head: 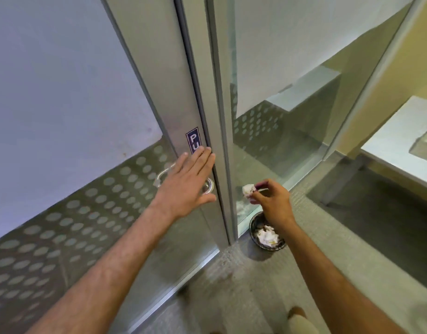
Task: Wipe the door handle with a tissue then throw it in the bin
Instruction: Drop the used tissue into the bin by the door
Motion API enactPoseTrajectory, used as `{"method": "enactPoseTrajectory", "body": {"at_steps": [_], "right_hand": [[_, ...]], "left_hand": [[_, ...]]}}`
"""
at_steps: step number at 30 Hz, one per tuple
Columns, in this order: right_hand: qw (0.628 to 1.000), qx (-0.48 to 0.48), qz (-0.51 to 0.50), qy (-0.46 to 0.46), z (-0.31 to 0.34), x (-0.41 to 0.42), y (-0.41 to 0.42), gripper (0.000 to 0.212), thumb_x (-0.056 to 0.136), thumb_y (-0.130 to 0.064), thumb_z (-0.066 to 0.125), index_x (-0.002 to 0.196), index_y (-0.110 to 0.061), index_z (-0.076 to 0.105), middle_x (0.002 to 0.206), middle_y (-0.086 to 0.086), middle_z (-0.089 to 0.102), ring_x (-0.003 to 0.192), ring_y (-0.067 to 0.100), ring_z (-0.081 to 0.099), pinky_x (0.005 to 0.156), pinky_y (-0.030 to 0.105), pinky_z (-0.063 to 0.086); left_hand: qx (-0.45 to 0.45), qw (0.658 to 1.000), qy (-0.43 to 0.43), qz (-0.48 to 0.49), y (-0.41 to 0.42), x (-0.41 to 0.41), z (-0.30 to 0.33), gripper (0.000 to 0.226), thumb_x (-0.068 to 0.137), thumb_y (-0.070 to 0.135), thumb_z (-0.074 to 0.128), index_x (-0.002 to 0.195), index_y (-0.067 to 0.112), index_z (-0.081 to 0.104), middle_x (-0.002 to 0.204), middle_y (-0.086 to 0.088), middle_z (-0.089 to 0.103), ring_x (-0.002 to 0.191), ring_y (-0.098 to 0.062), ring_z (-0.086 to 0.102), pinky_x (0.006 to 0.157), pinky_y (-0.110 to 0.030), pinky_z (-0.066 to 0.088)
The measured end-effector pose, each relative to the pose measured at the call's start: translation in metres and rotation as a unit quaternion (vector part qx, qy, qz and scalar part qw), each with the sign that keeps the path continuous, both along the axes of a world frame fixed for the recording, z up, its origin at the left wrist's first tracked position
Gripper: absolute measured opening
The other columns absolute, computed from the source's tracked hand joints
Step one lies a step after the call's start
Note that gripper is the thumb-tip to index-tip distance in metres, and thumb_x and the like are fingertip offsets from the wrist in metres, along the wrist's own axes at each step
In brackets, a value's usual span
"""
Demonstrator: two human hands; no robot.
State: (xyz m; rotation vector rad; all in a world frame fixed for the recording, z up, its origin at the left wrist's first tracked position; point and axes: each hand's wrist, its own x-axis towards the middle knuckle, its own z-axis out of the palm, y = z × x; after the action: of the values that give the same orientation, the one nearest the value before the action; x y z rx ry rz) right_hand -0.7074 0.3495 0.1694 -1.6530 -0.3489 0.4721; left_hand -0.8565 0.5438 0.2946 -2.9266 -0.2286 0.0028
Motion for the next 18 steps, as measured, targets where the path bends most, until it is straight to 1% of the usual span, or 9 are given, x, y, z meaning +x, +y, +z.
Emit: {"method": "enactPoseTrajectory", "body": {"at_steps": [3, 5, 7, 9, 12, 14, 16, 17, 18], "right_hand": [[0.997, -0.025, 0.04, -0.06, 0.005, 0.018, -0.011, 0.031, 0.086, 0.0, 0.069, 0.084, -0.03, 0.067, 0.074, 0.002, 0.074, 0.062, 0.009, 0.072, 0.061, 0.022, 0.058], [0.991, -0.046, 0.08, -0.098, 0.001, 0.04, -0.023, 0.036, 0.087, 0.005, 0.065, 0.097, -0.03, 0.068, 0.079, 0.005, 0.069, 0.063, 0.006, 0.07, 0.061, 0.02, 0.058], [0.982, -0.075, 0.122, -0.122, -0.012, 0.065, -0.035, 0.038, 0.087, 0.003, 0.066, 0.106, -0.03, 0.068, 0.081, 0.001, 0.066, 0.068, 0.014, 0.071, 0.062, 0.029, 0.06], [0.968, -0.125, 0.165, -0.143, -0.03, 0.093, -0.044, 0.036, 0.085, 0.002, 0.067, 0.102, -0.03, 0.07, 0.084, 0.002, 0.065, 0.075, 0.03, 0.071, 0.067, 0.044, 0.061], [0.944, -0.178, 0.233, -0.148, -0.078, 0.132, -0.057, 0.026, 0.081, 0.007, 0.068, 0.096, -0.013, 0.075, 0.093, 0.01, 0.066, 0.081, 0.035, 0.069, 0.074, 0.051, 0.059], [0.924, -0.224, 0.275, -0.141, -0.117, 0.148, -0.067, 0.025, 0.081, 0.012, 0.065, 0.098, -0.004, 0.075, 0.099, 0.016, 0.066, 0.087, 0.035, 0.069, 0.079, 0.039, 0.059], [0.908, -0.255, 0.301, -0.142, -0.165, 0.164, -0.079, 0.025, 0.086, 0.015, 0.059, 0.1, 0.001, 0.074, 0.105, 0.022, 0.066, 0.091, 0.033, 0.069, 0.076, 0.011, 0.051], [0.901, -0.267, 0.312, -0.139, -0.188, 0.17, -0.083, 0.025, 0.087, 0.015, 0.057, 0.101, 0.002, 0.073, 0.108, 0.024, 0.065, 0.093, 0.032, 0.067, 0.075, 0.004, 0.045], [0.895, -0.278, 0.323, -0.135, -0.213, 0.176, -0.086, 0.024, 0.088, 0.014, 0.057, 0.103, 0.003, 0.073, 0.11, 0.025, 0.065, 0.097, 0.032, 0.065, 0.077, 0.005, 0.043]], "left_hand": [[-0.097, 0.994, 0.011, 0.047, -0.022, 0.009, -0.036, 0.095, 0.1, 0.062, 0.043, 0.17, 0.014, 0.002, 0.178, -0.005, -0.008, 0.163, -0.02, -0.01, 0.133, -0.045, -0.005], [-0.15, 0.986, 0.006, 0.069, -0.042, 0.023, -0.064, 0.094, 0.102, 0.058, 0.045, 0.17, 0.013, -0.001, 0.177, -0.006, -0.011, 0.163, -0.02, -0.009, 0.133, -0.042, -0.006], [-0.197, 0.976, 0.004, 0.091, -0.067, 0.037, -0.092, 0.092, 0.103, 0.055, 0.047, 0.17, 0.012, 0.0, 0.177, -0.006, -0.01, 0.164, -0.02, -0.007, 0.13, -0.038, -0.006], [-0.244, 0.961, 0.003, 0.13, -0.092, 0.054, -0.125, 0.09, 0.104, 0.053, 0.047, 0.17, 0.013, 0.001, 0.178, -0.005, -0.009, 0.164, -0.02, -0.006, 0.13, -0.036, -0.005], [-0.312, 0.929, -0.005, 0.198, -0.122, 0.082, -0.186, 0.09, 0.104, 0.052, 0.049, 0.171, 0.015, 0.001, 0.178, -0.001, -0.007, 0.164, -0.016, -0.006, 0.13, -0.034, -0.004], [-0.34, 0.91, -0.014, 0.235, -0.139, 0.098, -0.235, 0.091, 0.104, 0.053, 0.05, 0.171, 0.017, 0.001, 0.178, 0.001, -0.006, 0.164, -0.014, -0.006, 0.129, -0.033, -0.004], [-0.365, 0.893, -0.015, 0.263, -0.151, 0.111, -0.285, 0.091, 0.103, 0.054, 0.05, 0.171, 0.017, 0.002, 0.178, 0.001, -0.004, 0.164, -0.013, -0.005, 0.128, -0.031, -0.005], [-0.372, 0.886, -0.018, 0.276, -0.155, 0.117, -0.309, 0.091, 0.103, 0.055, 0.05, 0.171, 0.016, 0.003, 0.178, 0.001, -0.002, 0.164, -0.013, -0.003, 0.127, -0.03, -0.005], [-0.376, 0.881, -0.018, 0.287, -0.157, 0.122, -0.334, 0.091, 0.103, 0.055, 0.05, 0.171, 0.016, 0.004, 0.178, 0.001, -0.001, 0.164, -0.014, -0.002, 0.127, -0.03, -0.005]]}}
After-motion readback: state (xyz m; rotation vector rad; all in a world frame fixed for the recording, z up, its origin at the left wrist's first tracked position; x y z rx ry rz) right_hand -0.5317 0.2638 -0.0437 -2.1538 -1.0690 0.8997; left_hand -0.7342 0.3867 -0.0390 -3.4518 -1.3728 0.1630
